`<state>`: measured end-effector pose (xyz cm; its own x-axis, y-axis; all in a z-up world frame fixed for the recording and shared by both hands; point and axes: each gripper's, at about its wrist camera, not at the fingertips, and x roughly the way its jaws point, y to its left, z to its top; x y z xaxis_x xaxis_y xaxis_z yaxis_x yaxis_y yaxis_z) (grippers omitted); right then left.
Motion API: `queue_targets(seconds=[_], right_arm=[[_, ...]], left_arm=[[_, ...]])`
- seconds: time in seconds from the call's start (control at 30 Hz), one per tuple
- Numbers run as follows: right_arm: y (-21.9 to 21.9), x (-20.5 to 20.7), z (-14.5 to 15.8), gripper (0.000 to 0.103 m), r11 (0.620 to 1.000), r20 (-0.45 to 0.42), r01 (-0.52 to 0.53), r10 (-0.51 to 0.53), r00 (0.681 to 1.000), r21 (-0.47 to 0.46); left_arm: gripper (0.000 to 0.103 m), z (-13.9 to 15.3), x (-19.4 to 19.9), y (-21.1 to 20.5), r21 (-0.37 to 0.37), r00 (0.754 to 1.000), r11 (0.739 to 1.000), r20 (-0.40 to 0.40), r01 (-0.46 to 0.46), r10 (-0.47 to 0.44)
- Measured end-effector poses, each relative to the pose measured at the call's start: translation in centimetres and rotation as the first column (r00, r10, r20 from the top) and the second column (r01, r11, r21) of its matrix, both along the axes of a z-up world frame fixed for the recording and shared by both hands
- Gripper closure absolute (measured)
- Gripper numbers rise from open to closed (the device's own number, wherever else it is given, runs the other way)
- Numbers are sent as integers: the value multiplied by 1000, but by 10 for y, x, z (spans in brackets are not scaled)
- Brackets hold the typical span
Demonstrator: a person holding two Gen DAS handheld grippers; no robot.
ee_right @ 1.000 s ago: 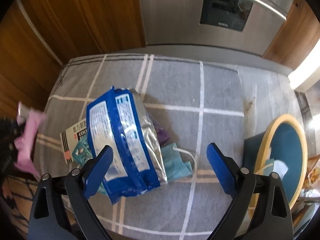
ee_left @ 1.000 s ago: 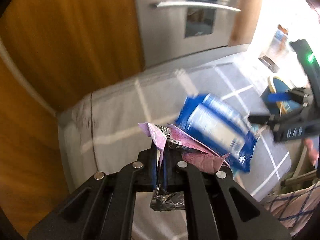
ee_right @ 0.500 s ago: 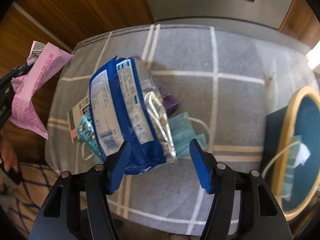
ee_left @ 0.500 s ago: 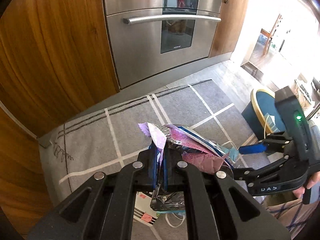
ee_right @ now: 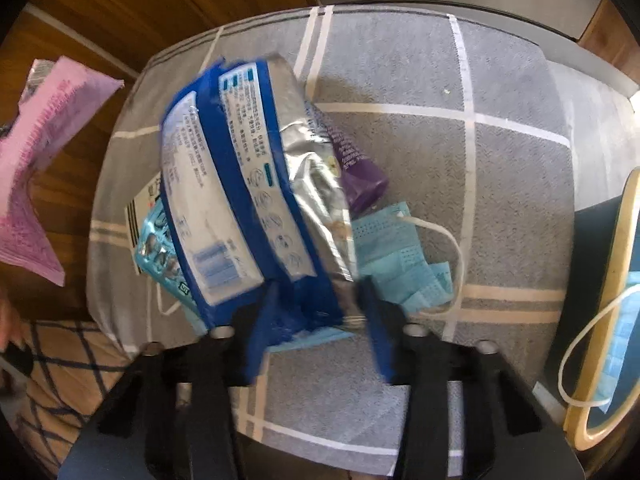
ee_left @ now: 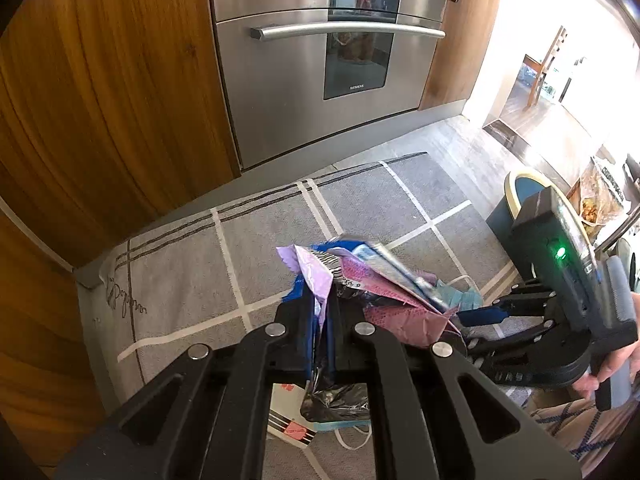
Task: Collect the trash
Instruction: 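Grasp the blue wipes pack with the right gripper while the left gripper holds the pink bag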
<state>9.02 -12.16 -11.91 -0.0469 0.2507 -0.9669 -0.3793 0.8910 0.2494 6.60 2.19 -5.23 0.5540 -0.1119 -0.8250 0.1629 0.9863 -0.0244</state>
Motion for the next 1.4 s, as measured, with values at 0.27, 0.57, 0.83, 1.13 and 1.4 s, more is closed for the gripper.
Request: queue_targets(seconds=[0.27, 0.57, 0.83, 1.13, 1.4], right_arm=[[15, -10, 42, 97, 995, 155, -97, 91, 984, 26], [11, -18, 107, 101, 994, 359, -100, 81, 930, 36], [1, -37, 142, 102, 991, 484, -126, 136, 865, -54], [-25, -58, 175, 103, 997, 583, -52, 73, 809, -53], [-63, -43, 135, 103, 999, 458, 26, -3, 889, -43]], left_arm=[[98, 2, 0, 1, 2, 1000, 1000, 6, -3, 3], [98, 20, -1, 2, -24, 999, 1000, 54, -8, 9], [98, 34, -2, -13, -61, 997, 998, 78, 31, -26], [99, 43, 0, -36, -105, 995, 993, 83, 58, -50], [98, 35, -3, -55, -74, 996, 995, 59, 71, -67]])
